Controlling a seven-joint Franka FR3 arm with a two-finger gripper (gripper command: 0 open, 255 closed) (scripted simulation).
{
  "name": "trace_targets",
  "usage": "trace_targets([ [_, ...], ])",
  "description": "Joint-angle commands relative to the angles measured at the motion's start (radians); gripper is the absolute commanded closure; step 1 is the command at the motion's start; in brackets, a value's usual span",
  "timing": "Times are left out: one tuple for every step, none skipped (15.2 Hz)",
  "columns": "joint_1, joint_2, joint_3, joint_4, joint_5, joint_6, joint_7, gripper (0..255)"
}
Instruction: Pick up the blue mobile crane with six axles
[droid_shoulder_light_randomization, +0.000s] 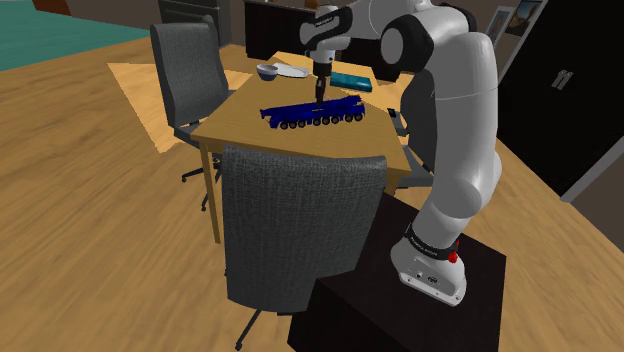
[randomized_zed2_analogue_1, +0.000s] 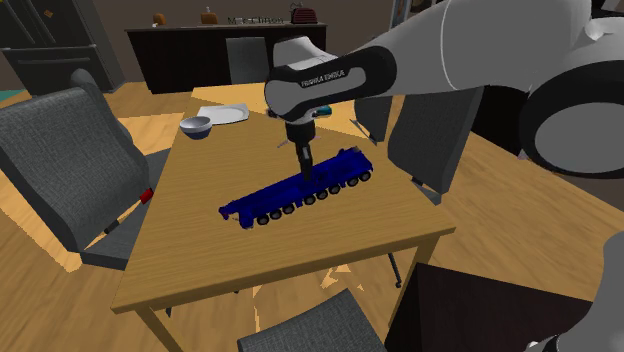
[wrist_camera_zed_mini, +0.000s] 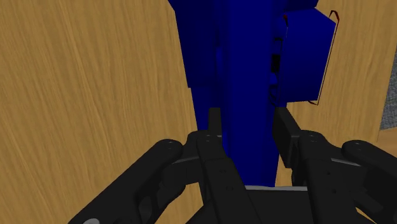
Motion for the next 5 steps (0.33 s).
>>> trace_targets([
  [0.001, -0.012, -0.003, 0.012, -0.004, -0.021, 0.001, 255],
  [0.000, -0.015, -0.004, 0.021, -0.006, -0.033, 0.002, 255],
  [0.000, -0.018, -0.004, 0.031, -0.007, -0.045, 0.002, 255],
  [0.000, -0.018, -0.004, 0.032, -0.007, -0.047, 0.002, 255],
  [0.000, -0.018, -0.004, 0.033, -0.007, -0.047, 0.002, 255],
])
